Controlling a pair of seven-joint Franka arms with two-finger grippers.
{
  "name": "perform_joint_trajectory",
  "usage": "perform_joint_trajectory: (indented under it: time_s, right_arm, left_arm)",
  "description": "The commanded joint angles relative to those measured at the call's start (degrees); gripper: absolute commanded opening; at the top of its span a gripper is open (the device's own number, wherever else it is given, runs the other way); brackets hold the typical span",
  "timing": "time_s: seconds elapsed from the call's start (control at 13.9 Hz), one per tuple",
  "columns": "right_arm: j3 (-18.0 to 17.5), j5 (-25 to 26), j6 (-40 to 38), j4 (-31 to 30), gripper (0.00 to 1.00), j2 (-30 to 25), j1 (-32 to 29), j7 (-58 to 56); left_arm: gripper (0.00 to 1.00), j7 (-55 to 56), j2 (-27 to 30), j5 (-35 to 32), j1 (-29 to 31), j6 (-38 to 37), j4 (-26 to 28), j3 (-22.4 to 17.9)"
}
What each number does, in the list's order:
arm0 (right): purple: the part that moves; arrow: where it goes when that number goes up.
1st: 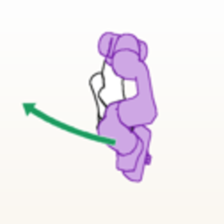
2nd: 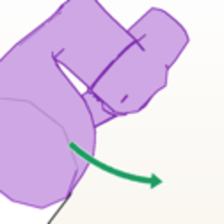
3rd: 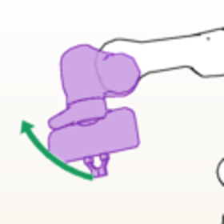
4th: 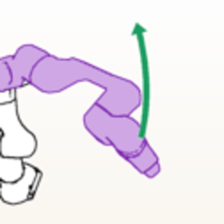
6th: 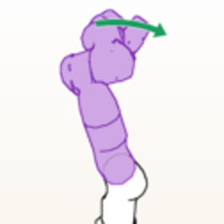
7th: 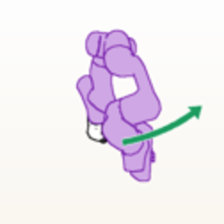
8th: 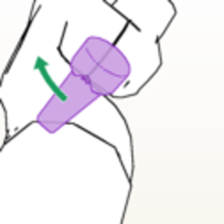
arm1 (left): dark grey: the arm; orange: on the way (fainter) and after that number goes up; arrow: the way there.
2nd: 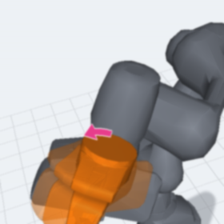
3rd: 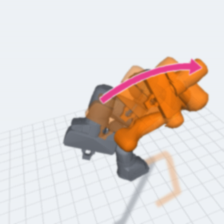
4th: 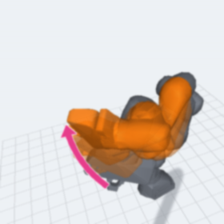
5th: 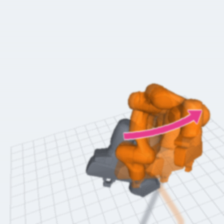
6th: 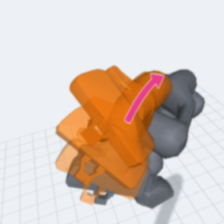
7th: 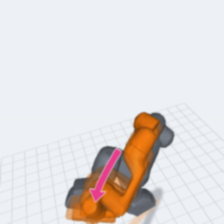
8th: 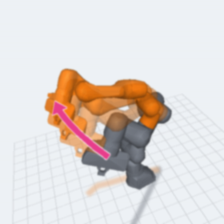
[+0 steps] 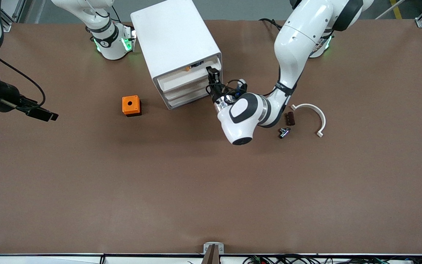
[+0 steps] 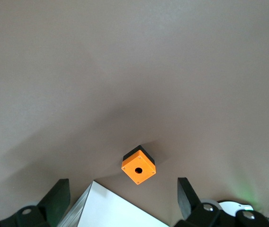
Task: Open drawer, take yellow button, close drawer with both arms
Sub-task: 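Pull the drawer open with the left gripper while the right gripper approaches, then lower the right gripper into the open drawer over the yellow button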
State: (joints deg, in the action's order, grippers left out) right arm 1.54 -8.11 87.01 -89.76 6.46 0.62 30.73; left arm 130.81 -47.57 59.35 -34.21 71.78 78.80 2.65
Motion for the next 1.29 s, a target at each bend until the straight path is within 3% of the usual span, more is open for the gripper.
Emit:
perform_joint_trajectory:
  time_s: [0.0,0.65,0.86,1.22]
  right_arm:
    - [0.22,1.25,-0.08,-0.24,1.0,-0.83,3.85,8.69]
    - [0.22,3.45,7.2,-0.33,1.0,0.83,21.17,34.98]
    - [0.22,3.53,8.18,-0.5,1.0,1.97,25.99,37.64]
    - [0.22,6.17,13.17,-1.38,1.0,4.34,37.41,54.76]
  left_arm:
    - [0.17,0.76,-0.42,0.41,1.86,-0.59,-0.67,-0.28]
    - [0.18,0.59,-0.86,0.41,7.84,-0.24,-0.93,-0.8]
    - [0.18,0.5,-0.77,0.32,9.24,-0.15,-1.02,-0.98]
    - [0.18,0.41,-0.77,0.41,10.83,0.12,-1.11,-1.77]
